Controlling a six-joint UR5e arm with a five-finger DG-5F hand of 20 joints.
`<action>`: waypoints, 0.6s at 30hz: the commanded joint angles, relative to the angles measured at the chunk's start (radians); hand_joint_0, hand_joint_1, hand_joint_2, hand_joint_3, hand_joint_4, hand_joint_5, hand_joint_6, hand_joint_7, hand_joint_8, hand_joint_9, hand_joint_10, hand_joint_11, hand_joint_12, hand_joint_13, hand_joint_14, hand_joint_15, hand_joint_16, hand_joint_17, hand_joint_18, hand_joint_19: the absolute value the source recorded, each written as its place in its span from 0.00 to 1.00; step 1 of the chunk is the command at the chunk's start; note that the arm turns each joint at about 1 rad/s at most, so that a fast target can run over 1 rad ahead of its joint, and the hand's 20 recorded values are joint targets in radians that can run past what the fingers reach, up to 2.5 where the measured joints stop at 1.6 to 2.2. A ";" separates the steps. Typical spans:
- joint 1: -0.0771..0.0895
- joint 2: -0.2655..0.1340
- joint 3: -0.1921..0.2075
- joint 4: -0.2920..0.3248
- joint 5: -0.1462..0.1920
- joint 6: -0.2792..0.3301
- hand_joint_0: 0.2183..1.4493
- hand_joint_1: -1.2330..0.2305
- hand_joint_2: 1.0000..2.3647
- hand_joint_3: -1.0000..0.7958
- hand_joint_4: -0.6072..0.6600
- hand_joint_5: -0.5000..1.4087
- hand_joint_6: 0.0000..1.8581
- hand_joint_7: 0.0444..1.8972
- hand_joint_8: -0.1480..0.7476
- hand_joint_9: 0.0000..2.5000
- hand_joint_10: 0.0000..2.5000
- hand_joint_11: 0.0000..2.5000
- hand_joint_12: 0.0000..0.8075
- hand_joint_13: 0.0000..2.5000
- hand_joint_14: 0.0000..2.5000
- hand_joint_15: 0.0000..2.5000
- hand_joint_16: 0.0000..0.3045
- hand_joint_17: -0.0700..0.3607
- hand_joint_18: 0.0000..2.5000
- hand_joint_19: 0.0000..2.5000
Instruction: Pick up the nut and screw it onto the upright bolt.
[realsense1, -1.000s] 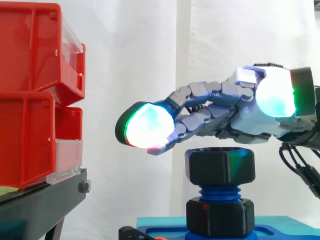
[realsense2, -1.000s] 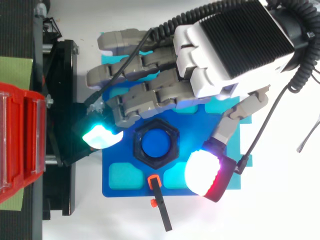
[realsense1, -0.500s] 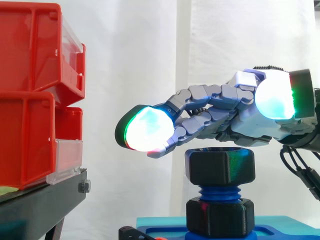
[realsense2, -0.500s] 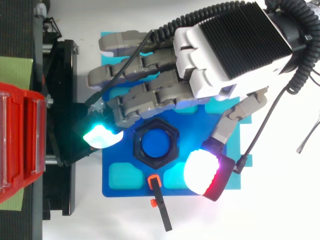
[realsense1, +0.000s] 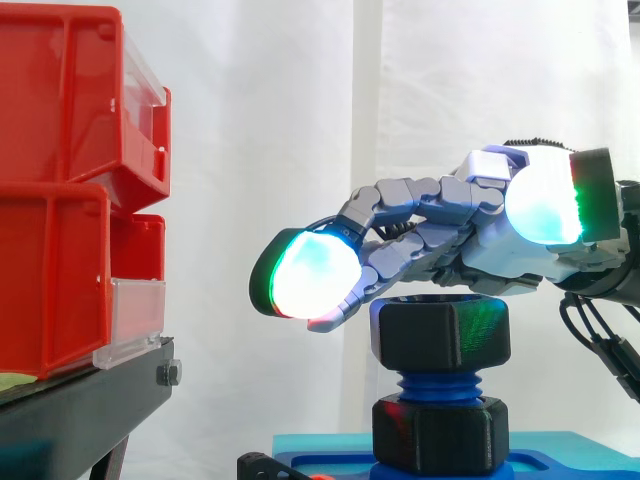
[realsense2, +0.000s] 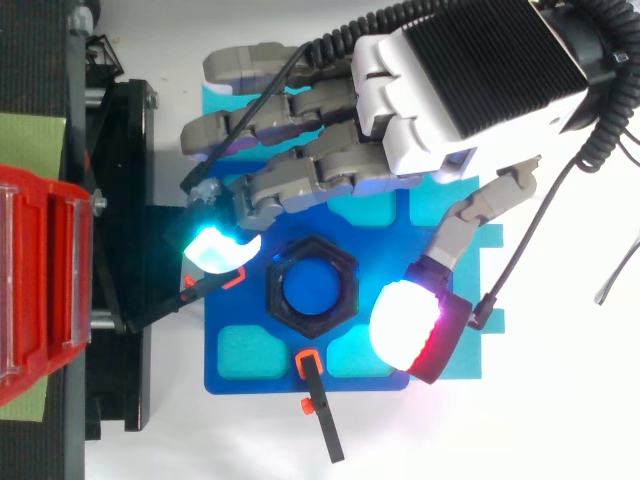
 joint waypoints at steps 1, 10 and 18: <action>-0.002 0.000 0.001 0.000 0.000 0.001 0.17 0.67 0.00 0.28 0.69 0.19 0.27 0.57 0.45 0.15 0.00 0.00 0.39 0.11 0.00 0.00 0.12 0.35 0.00 0.00; 0.000 0.000 0.001 0.000 0.000 -0.001 0.18 0.65 0.00 0.28 0.68 0.21 0.27 0.65 0.47 0.19 0.00 0.00 0.38 0.13 0.00 0.00 0.11 0.34 0.00 0.00; 0.005 0.000 -0.001 -0.002 0.000 -0.001 0.18 0.65 0.00 0.28 0.67 0.21 0.27 0.70 0.48 0.21 0.00 0.00 0.37 0.15 0.00 0.00 0.10 0.33 0.01 0.00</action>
